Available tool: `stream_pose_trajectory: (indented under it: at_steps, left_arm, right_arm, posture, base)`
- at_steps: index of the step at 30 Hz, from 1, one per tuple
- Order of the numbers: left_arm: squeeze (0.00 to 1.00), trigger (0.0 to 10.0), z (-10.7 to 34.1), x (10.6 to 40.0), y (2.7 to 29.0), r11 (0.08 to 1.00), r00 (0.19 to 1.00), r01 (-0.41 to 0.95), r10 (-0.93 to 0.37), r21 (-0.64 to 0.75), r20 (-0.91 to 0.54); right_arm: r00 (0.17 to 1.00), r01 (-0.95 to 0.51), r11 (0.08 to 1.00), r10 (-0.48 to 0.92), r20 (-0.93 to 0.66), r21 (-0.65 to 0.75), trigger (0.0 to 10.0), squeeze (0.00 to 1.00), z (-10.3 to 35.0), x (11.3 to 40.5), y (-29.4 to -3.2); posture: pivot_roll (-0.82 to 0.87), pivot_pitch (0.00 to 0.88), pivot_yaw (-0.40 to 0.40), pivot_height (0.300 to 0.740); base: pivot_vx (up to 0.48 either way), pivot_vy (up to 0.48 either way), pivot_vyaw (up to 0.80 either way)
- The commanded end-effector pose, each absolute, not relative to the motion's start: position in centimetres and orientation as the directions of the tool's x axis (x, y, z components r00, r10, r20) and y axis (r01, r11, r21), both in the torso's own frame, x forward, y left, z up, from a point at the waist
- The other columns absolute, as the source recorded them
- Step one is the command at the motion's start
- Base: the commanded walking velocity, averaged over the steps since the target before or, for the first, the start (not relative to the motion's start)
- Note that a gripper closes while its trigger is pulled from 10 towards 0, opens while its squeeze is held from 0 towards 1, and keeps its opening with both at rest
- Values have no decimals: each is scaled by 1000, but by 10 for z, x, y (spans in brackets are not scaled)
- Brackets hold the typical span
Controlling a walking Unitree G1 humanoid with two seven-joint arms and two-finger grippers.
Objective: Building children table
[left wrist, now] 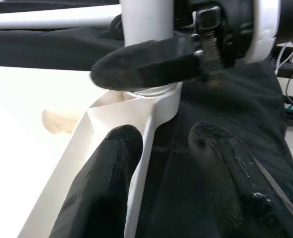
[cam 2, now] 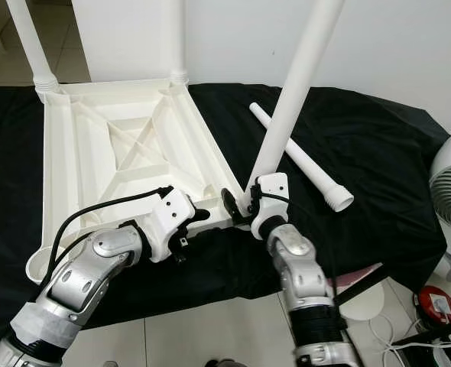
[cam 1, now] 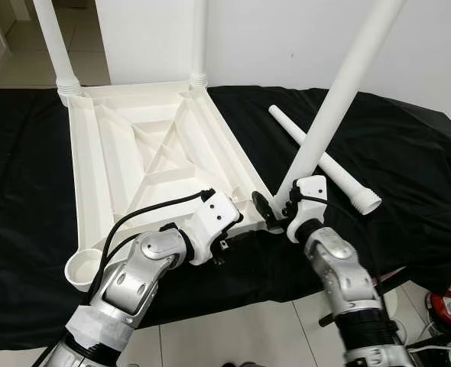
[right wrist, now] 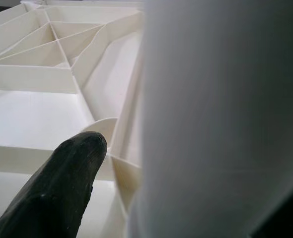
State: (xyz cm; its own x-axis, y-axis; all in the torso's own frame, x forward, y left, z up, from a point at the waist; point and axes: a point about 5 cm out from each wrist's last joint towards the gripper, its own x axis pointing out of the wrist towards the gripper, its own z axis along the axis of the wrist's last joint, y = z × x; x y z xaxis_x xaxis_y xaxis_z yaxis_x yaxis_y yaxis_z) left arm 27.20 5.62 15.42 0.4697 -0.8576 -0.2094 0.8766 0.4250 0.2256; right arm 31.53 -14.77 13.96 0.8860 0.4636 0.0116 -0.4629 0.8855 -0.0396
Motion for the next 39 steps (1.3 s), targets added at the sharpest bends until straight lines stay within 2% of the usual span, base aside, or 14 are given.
stream_pose_trajectory:
  at_steps: [1,5,9,10,20,24,25,26,27,31,35,39]
  left_arm:
    - [0,10000,154,273,54,428,472,876,-856,220,-211]
    - [0,10000,156,274,54,424,469,876,-858,228,-209]
    - [0,10000,157,274,54,424,470,876,-858,230,-208]
    - [0,10000,157,275,54,425,471,875,-857,232,-208]
    - [0,10000,158,276,56,433,481,869,-853,239,-204]
    - [0,10000,158,276,54,431,478,870,-854,238,-204]
    - [0,10000,158,276,54,429,477,871,-855,239,-204]
    - [0,10000,158,276,54,428,476,871,-855,240,-204]
    - [0,10000,158,276,54,427,475,872,-856,239,-205]
    - [0,10000,157,276,54,425,474,873,-856,240,-205]
    - [0,10000,156,275,53,418,467,877,-860,238,-208]
    - [0,10000,156,274,52,416,464,878,-861,237,-208]
  right_arm:
    - [845,-532,844,535,26,-64,10000,0,142,319,-150]
    - [780,-621,777,626,14,-99,10000,0,145,329,-152]
    - [766,-639,761,643,1,-111,9647,0,145,332,-151]
    - [746,-662,739,665,-25,-125,0,0,143,334,-152]
    - [696,-718,685,713,-89,-124,0,0,132,337,-161]
    - [708,-705,696,701,-88,-135,0,0,130,338,-166]
    - [717,-697,705,691,-89,-133,3412,0,130,338,-167]
    - [723,-691,711,685,-90,-132,3412,0,129,339,-167]
    - [733,-680,722,675,-86,-130,10000,0,130,339,-167]
    - [747,-665,738,661,-75,-117,10000,0,130,340,-167]
    - [855,-519,841,514,-74,-153,10000,0,128,346,-167]
    - [878,-479,865,474,-69,-150,10000,0,125,346,-165]
  posture:
    - [66,50,-95,740]
    - [70,45,-93,740]
    - [75,40,-92,740]
    - [81,35,-95,740]
    - [88,28,-102,740]
    - [82,24,-98,740]
    - [81,23,-97,740]
    - [81,23,-97,740]
    - [80,20,-96,740]
    - [80,20,-96,740]
    - [81,16,-101,740]
    - [81,17,-102,740]
  base:
    - [0,0,0]
    - [0,0,0]
    - [0,0,0]
    - [0,0,0]
    - [0,0,0]
    - [0,0,0]
    - [0,0,0]
    - [0,0,0]
    - [0,0,0]
    - [0,0,0]
    - [0,0,0]
    - [0,0,0]
